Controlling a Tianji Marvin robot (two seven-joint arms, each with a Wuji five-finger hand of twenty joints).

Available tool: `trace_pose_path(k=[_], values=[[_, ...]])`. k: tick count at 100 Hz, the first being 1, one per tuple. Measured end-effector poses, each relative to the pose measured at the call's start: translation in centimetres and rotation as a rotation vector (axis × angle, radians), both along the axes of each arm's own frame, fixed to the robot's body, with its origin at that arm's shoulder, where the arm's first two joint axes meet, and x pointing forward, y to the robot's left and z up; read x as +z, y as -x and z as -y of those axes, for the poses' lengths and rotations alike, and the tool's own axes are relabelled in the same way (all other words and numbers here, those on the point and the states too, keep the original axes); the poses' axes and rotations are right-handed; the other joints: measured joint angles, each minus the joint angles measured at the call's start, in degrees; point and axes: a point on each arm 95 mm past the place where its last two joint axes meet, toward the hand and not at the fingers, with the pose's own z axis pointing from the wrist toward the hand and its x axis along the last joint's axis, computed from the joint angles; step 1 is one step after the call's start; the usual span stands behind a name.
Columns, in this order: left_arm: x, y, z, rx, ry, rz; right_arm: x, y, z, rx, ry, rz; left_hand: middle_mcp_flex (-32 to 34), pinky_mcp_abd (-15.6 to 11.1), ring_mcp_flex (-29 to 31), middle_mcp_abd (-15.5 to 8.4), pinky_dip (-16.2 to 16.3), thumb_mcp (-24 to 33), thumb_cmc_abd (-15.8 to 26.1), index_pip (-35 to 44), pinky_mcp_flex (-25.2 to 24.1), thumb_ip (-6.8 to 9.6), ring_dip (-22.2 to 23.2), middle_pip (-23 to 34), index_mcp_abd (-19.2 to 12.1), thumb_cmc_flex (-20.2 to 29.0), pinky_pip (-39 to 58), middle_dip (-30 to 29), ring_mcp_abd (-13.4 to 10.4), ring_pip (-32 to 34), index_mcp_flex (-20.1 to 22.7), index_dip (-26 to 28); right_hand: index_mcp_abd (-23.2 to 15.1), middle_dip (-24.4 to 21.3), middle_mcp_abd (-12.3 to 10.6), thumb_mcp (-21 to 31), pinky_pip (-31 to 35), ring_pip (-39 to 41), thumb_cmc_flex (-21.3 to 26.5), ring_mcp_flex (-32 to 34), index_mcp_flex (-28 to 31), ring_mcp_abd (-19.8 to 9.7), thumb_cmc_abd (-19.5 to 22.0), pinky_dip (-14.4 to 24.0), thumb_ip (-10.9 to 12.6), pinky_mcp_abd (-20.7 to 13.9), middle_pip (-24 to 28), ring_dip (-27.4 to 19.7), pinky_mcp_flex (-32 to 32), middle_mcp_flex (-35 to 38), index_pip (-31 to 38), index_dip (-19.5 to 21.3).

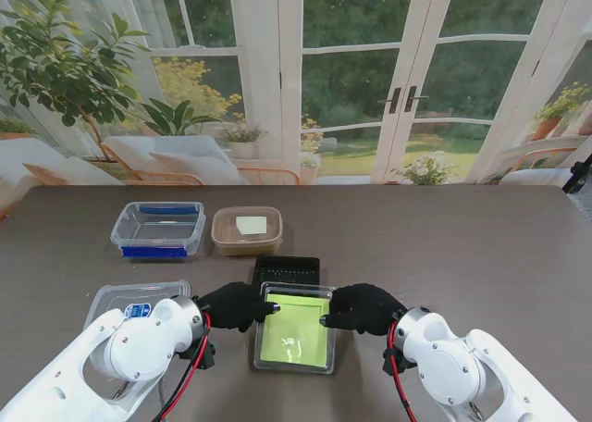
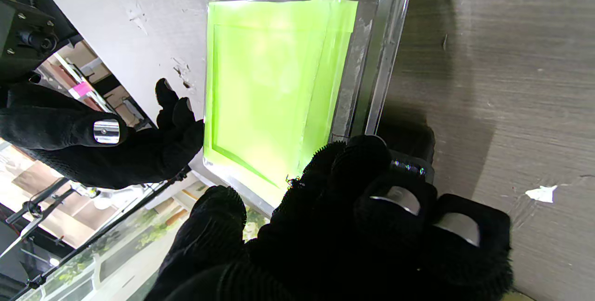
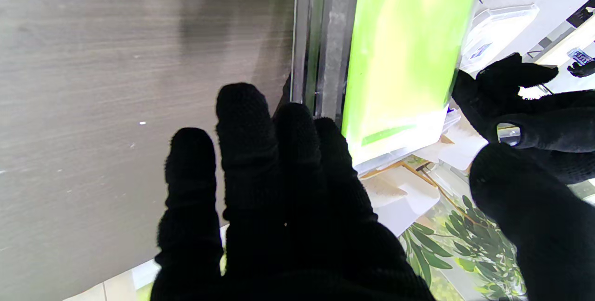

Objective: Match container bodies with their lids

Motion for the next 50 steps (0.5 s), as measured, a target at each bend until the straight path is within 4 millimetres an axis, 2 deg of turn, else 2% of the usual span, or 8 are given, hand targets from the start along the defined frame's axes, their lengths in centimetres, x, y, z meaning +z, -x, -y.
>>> trace_pose_path(k=[50], values=[[0.4,-2.1,-0.8,0.004,0.004,-0.009,0.5,-2.0,-1.2,-0.039,0.010,0.027,0.0,0.0,0.0,0.0,0.0,0.0,0.0,0.0,0.0,0.00,0.0,0.0,0.0,0.0,0.0,0.0,0.0,0.0,0.0,0.0,0.0,0.0,0.0,0.0,0.0,0.0,0.0,0.0,0.0,0.0,0.0,0.0,0.0,0.0,0.0,0.0,0.0,0.0,0.0,0.0]])
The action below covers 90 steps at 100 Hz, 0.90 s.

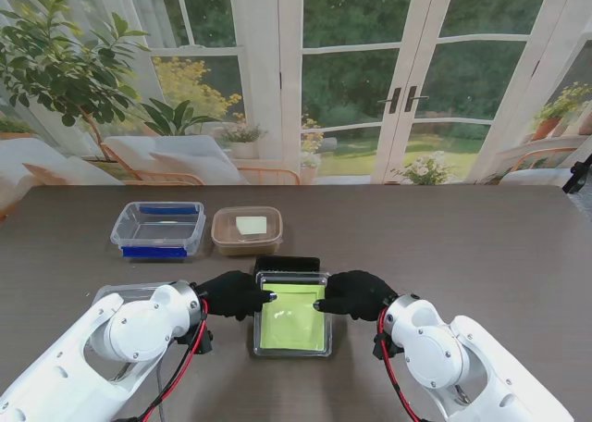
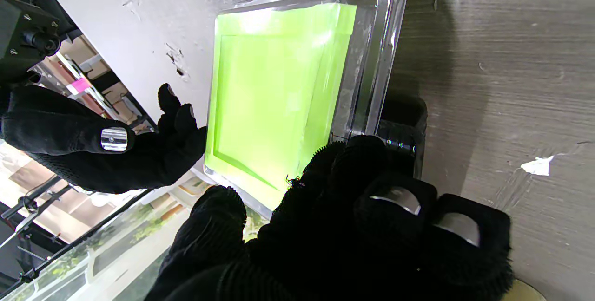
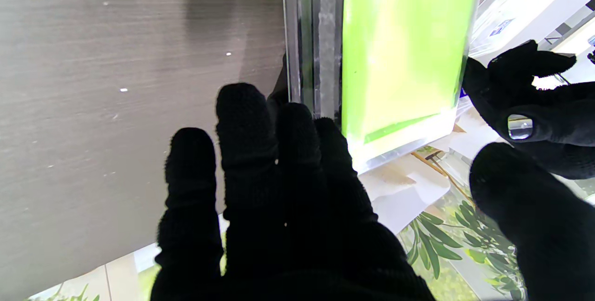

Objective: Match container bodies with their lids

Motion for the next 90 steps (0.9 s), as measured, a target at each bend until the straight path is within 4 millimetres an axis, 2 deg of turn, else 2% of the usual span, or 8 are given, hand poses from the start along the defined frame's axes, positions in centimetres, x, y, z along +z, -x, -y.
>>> trace_pose_path(k=[39,59,90], values=[[1.0,-1.5,-0.4,-0.011,-0.005,-0.011,0.7,-1.3,-0.8,-0.027,0.022,-0.004,0.0,0.0,0.0,0.0,0.0,0.0,0.0,0.0,0.0,0.00,0.0,0.0,0.0,0.0,0.0,0.0,0.0,0.0,0.0,0.0,0.0,0.0,0.0,0.0,0.0,0.0,0.0,0.0,0.0,0.0,0.0,0.0,0.0,0.0,0.0,0.0,0.0,0.0,0.0,0.0],[1.2,-2.3,-0.4,-0.012,0.003,-0.028,2.0,-1.0,-0.6,-0.025,0.035,-0.017,0.0,0.0,0.0,0.0,0.0,0.0,0.0,-0.8,0.0,0.00,0.0,0.0,-0.1,0.0,0.0,0.0,0.0,0.0,0.0,-0.2,-1.0,0.0,-0.2,0.0,0.0,0.0,0.0,0.0,0.0,0.0,0.0,0.0,0.0,0.0,0.0,0.0,0.0,0.0,0.0,0.0],[0.9,-3.5,-1.3,0.010,-0.005,-0.054,2.4,-1.8,-1.4,-0.033,0.068,-0.006,0.0,0.0,0.0,-0.1,0.0,0.0,0.0,-1.9,0.0,0.00,0.0,0.0,-0.2,0.0,0.0,0.0,0.0,0.0,-0.1,-0.9,-5.1,0.0,-0.7,0.0,0.0,0.0,0.0,0.0,0.0,0.0,0.0,0.0,0.0,0.0,0.0,0.0,0.0,0.0,0.0,0.0]])
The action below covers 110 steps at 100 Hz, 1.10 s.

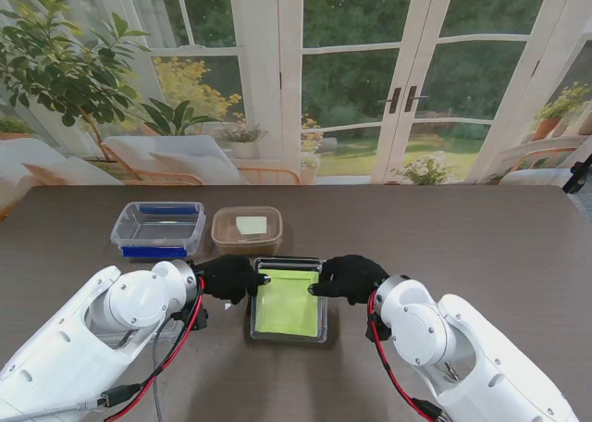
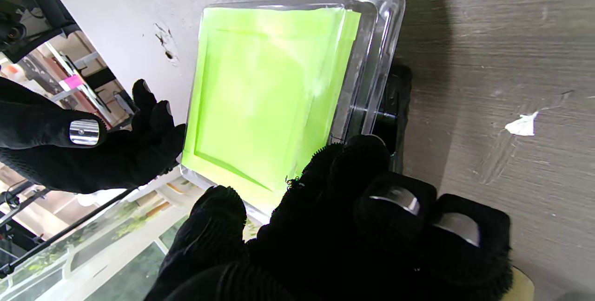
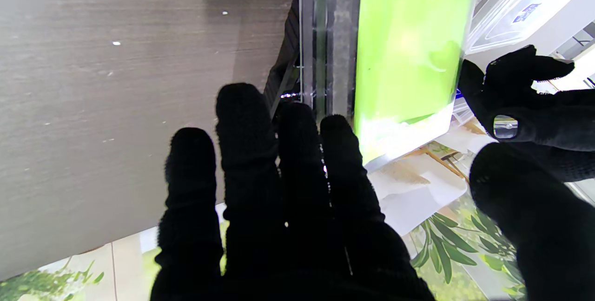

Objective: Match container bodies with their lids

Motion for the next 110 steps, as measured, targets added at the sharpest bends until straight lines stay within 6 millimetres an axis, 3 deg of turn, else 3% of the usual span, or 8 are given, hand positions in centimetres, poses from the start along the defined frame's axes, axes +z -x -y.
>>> trace_pose_path(k=[26,110], values=[[-0.4,-0.9,-0.7,0.020,0.000,-0.016,-0.3,-1.0,-0.8,-0.006,0.031,0.006,0.0,0.0,0.0,-0.1,0.0,0.0,0.0,-0.3,0.0,0.00,0.0,0.0,-0.1,0.0,0.0,0.0,0.0,0.0,0.0,-0.3,-2.2,0.0,0.0,0.0,0.0,0.0,0.0,0.0,0.0,0.0,0.0,0.0,0.0,0.0,0.0,0.0,0.0,0.0,0.0,0.0],[-1.9,-3.3,-1.4,0.044,-0.010,-0.074,-2.3,-3.7,-2.2,-0.046,0.080,-0.057,0.0,0.0,0.0,-0.2,0.0,0.0,0.0,-0.5,0.0,0.00,0.0,0.0,-0.2,0.0,0.0,0.0,-0.1,0.0,-0.2,-0.4,-3.2,0.0,-0.1,0.0,0.0,0.0,0.0,0.0,-0.1,0.0,0.0,0.1,0.0,0.0,0.0,0.0,0.0,0.0,-0.2,-0.1]])
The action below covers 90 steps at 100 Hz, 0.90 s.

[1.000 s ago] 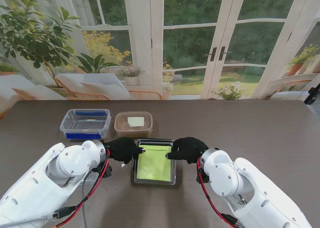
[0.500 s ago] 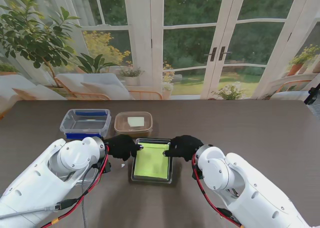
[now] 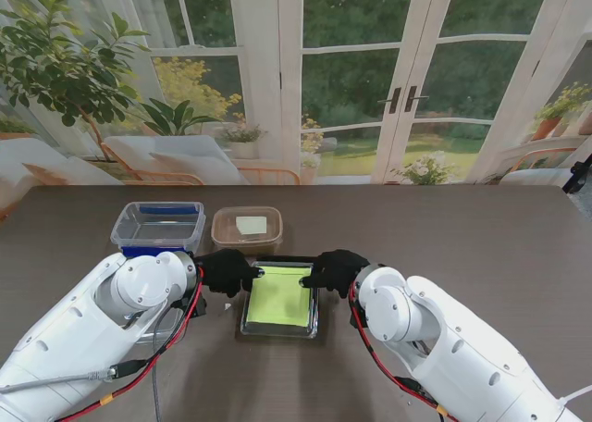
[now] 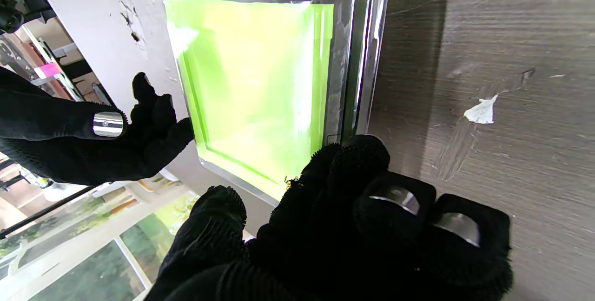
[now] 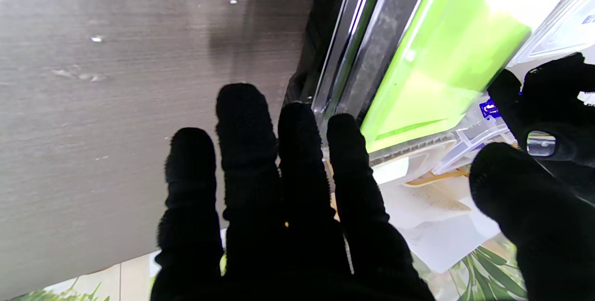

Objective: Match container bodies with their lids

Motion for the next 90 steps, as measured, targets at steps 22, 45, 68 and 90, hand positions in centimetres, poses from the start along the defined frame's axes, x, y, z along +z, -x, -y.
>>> trace_pose_path(k=[22,45,68,90], values=[[-0.4,-0.4,-0.2,0.007,-0.005,-0.020,-0.5,-0.4,-0.3,-0.008,0.004,-0.016,0.0,0.0,0.0,0.0,0.0,0.0,0.0,-0.2,0.0,0.00,0.0,0.0,0.0,0.0,0.0,0.0,0.0,0.0,-0.1,-0.1,-0.8,0.0,0.0,0.0,0.0,0.0,0.0,0.0,0.0,0.0,0.0,0.0,0.0,0.0,0.0,0.0,0.0,0.0,-0.1,-0.1],[-0.5,-0.5,-0.3,0.010,-0.007,-0.032,-0.7,-0.8,-0.4,-0.017,0.007,-0.022,0.0,0.0,0.0,0.0,0.0,0.0,0.0,-0.2,0.0,0.00,0.0,0.0,-0.1,0.0,0.0,0.0,0.0,0.0,-0.1,-0.1,-1.3,0.0,0.0,0.0,0.0,0.0,0.0,0.0,0.0,0.0,0.0,0.0,0.0,0.0,0.0,0.0,0.0,0.0,-0.1,-0.1],[-0.2,-0.7,-0.1,-0.002,-0.009,-0.049,-0.7,-0.9,-0.4,-0.027,0.009,-0.026,0.0,0.0,0.0,-0.1,0.0,0.0,0.0,-0.2,0.0,0.00,0.0,0.0,-0.1,0.0,0.0,0.0,0.0,0.0,-0.1,-0.1,-1.1,0.0,0.0,0.0,0.0,0.0,0.0,0.0,0.0,0.3,0.0,0.0,0.0,0.0,0.0,0.0,0.0,0.0,-0.2,-0.1],[0.1,-1.5,-0.2,-0.009,-0.012,-0.061,-0.8,-1.1,-0.4,-0.038,0.013,-0.031,0.0,0.0,0.0,-0.2,0.0,0.0,0.0,-0.2,0.0,0.00,0.0,0.0,-0.3,0.0,0.0,0.0,-0.1,0.0,-0.1,-0.1,-1.3,0.0,0.0,0.0,0.0,0.0,0.0,0.0,0.0,0.6,0.0,0.0,0.0,0.0,0.0,0.0,0.0,0.0,-0.2,-0.1]])
